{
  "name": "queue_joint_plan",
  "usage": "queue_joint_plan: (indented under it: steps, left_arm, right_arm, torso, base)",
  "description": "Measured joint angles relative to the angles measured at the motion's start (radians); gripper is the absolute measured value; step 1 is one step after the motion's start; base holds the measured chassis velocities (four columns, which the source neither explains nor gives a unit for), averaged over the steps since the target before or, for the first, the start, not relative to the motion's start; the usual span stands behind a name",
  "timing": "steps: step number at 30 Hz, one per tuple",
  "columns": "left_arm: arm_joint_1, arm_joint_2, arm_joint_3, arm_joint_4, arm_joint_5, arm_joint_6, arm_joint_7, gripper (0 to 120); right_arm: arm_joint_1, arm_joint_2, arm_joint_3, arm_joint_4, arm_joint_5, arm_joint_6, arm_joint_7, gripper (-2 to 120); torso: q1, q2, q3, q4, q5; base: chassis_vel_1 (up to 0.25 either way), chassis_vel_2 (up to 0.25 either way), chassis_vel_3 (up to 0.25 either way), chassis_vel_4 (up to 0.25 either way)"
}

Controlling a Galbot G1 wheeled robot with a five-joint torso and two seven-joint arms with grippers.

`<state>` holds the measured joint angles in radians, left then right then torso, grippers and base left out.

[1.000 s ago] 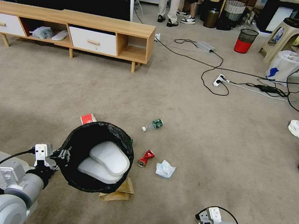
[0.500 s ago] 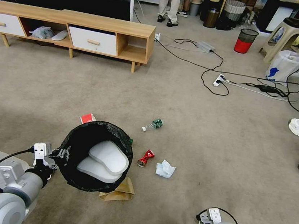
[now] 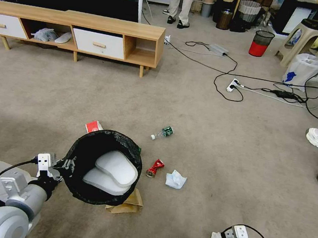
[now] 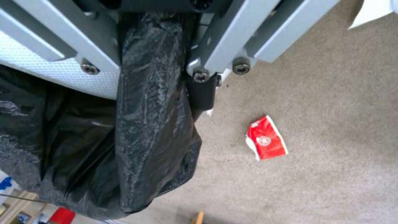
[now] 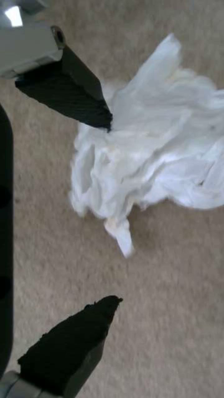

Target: Pick up the trash bin and place the garbage on the floor into it.

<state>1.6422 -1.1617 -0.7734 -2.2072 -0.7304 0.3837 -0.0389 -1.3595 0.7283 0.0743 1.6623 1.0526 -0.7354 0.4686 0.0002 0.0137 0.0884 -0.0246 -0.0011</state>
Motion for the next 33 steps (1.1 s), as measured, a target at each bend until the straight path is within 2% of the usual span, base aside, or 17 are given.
queue_joint_plan:
  steps: [17,33]
  left_arm:
    - [0.0,-0.01,0.001,0.018,0.012,-0.004,0.003,0]
    - [-0.011,-0.008,0.0,0.033,0.008,-0.004,0.003,0]
  right_arm:
    - [0.083,0.034,-0.045,-0.061,-0.009,0.0,-0.028,100]
    - [0.091,0.05,-0.061,-0.083,-0.021,0.0,-0.036,100]
  torso:
    - [0.0,0.0,0.0,0.0002,0.0]
    - [0.0,0.0,0.0,0.0,-0.0001]
  base:
    - [0.0,0.0,0.0,0.0]
    - [0.0,0.0,0.0,0.0]
